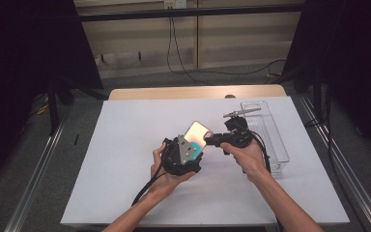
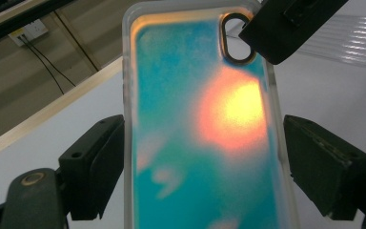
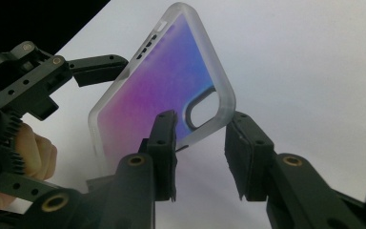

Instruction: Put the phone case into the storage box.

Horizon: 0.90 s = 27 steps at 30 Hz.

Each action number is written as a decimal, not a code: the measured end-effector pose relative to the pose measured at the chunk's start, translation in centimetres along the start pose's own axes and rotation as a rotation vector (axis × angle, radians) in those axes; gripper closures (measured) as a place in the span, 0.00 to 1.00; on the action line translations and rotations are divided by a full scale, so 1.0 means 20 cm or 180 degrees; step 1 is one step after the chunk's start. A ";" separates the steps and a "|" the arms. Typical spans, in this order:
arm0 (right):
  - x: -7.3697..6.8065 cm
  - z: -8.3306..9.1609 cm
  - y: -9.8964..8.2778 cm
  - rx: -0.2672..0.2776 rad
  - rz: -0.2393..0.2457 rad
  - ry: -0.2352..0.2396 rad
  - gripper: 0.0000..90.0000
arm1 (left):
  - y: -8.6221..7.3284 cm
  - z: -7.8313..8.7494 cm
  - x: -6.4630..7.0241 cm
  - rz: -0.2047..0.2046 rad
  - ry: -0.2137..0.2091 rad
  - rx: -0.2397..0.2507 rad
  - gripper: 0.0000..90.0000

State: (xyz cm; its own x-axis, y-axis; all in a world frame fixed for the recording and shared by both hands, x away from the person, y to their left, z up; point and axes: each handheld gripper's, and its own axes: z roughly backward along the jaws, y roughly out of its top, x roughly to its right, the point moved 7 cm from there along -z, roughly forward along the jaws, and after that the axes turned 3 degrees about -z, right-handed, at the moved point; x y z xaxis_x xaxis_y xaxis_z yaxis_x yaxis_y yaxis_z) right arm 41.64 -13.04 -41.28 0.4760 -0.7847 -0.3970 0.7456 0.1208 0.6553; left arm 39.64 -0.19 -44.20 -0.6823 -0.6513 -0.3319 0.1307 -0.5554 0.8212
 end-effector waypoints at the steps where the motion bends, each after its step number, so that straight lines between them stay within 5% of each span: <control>1: 0.00 0.00 0.00 -0.0013 -0.0029 0.0021 0.73 | 0.00 0.00 0.00 -0.0041 0.0027 0.0004 0.19; 7: 0.01 0.01 0.00 -0.0077 -0.0208 0.0114 0.76 | 0.01 0.01 0.01 -0.0173 0.0136 0.0062 0.19; 10: 0.01 0.02 0.01 -0.0080 -0.0354 0.0190 0.78 | 0.01 0.01 0.01 -0.0161 0.0160 0.0095 0.19; 27: -0.02 0.01 0.02 -0.0060 -0.0653 0.0208 0.83 | 0.02 0.01 0.01 -0.0193 0.0219 0.0110 0.19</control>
State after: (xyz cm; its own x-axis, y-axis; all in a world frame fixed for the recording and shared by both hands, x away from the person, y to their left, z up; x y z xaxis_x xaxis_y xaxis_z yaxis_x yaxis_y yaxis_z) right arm 41.68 -12.82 -40.84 0.3421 -0.7530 -0.5621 0.8384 -0.0256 0.5445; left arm 39.36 -0.37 -43.88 -0.6370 -0.6518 -0.4117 0.0650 -0.5776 0.8137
